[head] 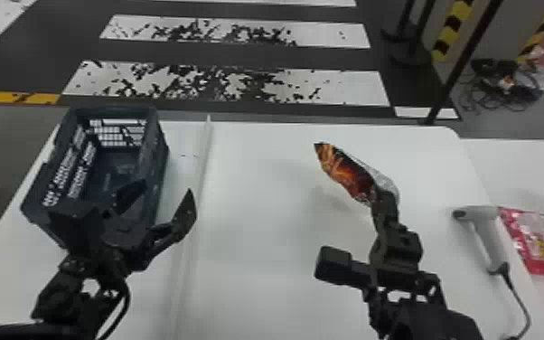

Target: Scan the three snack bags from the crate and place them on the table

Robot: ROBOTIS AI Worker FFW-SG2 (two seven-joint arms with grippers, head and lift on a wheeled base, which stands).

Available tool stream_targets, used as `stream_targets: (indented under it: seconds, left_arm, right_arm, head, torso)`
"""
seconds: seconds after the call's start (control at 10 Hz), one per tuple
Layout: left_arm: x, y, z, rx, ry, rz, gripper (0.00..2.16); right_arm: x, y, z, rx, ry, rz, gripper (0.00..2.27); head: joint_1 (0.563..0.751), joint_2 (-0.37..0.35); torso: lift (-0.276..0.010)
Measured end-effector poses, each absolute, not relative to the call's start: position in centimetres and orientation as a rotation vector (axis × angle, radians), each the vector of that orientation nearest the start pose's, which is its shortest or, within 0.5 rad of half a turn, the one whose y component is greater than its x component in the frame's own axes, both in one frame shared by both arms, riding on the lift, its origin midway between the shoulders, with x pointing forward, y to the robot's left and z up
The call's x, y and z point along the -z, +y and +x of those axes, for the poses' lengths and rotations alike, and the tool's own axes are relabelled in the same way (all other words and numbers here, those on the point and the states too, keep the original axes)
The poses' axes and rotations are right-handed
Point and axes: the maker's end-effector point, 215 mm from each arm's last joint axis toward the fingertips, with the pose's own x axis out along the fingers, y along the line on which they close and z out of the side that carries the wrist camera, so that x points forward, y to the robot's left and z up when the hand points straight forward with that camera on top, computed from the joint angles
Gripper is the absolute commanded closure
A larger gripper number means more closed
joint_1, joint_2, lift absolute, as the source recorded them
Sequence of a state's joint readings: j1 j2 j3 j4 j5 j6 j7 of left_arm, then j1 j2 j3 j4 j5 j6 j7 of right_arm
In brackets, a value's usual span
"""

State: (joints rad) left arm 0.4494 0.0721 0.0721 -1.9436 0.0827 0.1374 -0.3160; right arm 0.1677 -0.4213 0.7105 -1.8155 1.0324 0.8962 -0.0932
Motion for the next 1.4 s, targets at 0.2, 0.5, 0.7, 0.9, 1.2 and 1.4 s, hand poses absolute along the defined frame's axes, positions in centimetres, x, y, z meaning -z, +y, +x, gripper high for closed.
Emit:
stream_targets:
  seconds: [0.2,0.5,0.7,0.9,1.2,1.4]
  left_arm:
    - [40.9,21.1,44.5,0.274,0.211,-0.033,0.08]
    - [40.6,21.0,44.5,0.274,0.207,-0.034,0.08]
    - [40.6,21.0,44.4,0.275,0.208,-0.033,0.08]
    - [40.7,20.9,44.3,0.277,0.21,-0.033,0.08]
    - [40.8,20.8,44.4,0.28,0.211,-0.033,0.08]
    - [40.7,20.8,44.4,0.281,0.21,-0.033,0.08]
  right_arm:
    - [48.5,-21.0,44.0,-0.112,0.342,-1.606,2.18]
    - [51.8,-21.0,41.3,-0.208,0.449,-1.627,0.02]
    - [53.6,-20.3,39.1,-0.334,0.571,-1.454,0.05]
    - [53.5,-19.0,37.7,-0.456,0.686,-1.124,0.06]
    - [51.5,-17.8,37.4,-0.57,0.781,-0.693,0.06]
    - [49.3,-17.0,38.0,-0.607,0.783,-0.448,0.06]
  head:
    - [0.695,0.002]
    - [0.695,-0.001]
    - [0.695,0.008]
    - [0.695,0.024]
    - [0.695,0.04]
    - [0.695,0.049]
  torso:
    - [-0.062]
    - [-0.062]
    - [-0.062]
    - [-0.062]
    - [-0.062]
    - [-0.062]
